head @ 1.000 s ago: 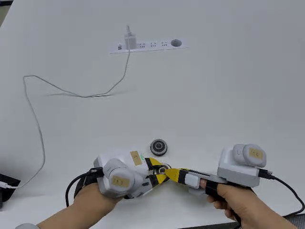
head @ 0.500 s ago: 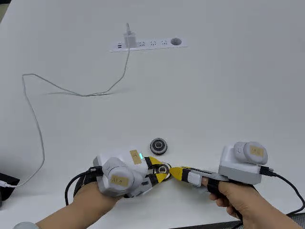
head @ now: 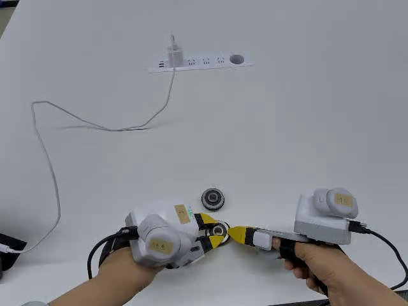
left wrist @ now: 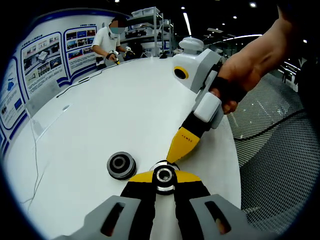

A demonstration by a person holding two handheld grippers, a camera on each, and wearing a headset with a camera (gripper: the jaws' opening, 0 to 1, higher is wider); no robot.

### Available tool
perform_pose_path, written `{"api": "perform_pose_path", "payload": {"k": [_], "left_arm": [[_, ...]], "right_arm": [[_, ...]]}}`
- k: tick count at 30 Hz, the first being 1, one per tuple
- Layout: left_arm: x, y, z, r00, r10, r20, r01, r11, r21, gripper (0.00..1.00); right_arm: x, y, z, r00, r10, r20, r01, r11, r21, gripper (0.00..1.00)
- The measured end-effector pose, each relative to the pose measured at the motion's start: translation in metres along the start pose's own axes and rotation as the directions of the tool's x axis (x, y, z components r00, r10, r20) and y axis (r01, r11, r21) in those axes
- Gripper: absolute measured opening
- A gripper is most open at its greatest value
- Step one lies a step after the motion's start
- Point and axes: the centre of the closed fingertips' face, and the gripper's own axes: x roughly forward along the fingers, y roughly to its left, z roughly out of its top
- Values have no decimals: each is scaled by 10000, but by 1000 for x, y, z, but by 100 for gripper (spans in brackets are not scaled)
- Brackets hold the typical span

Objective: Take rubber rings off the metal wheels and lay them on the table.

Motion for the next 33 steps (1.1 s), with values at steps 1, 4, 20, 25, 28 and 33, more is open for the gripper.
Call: {"api": "perform_pose_path", "payload": {"k": [1, 4, 20, 25, 28, 33], "left_arm": [[0, 0, 0, 10000, -1, -1, 1, 10000, 4, 13], [0, 0, 0, 10000, -4, -6, 4, 10000, 2, 13], [0, 0, 0, 10000, -2, -31, 2, 10000, -14, 13], [1, 0, -1, 10000, -6, -36, 6, 10000, -9, 13], [1, 0, -1, 10000, -5, -37, 5, 10000, -15, 13], [0, 0, 0, 10000, -2, -61, 2, 10000, 19, 13]], "right_arm": [[0, 0, 0, 10000, -26, -25, 26, 10000, -95, 2], [1, 0, -1, 10000, -69, -36, 68, 9999, -125, 2], [2, 10, -1, 10000, -20, 50, 22, 9993, -368, 1], [4, 27, 4, 9978, 603, 267, -598, 9980, -189, 1], [5, 29, 6, 9989, 437, 151, -428, 9974, -572, 1], [2, 25, 7, 9988, 387, 302, -381, 9990, -215, 2]]}}
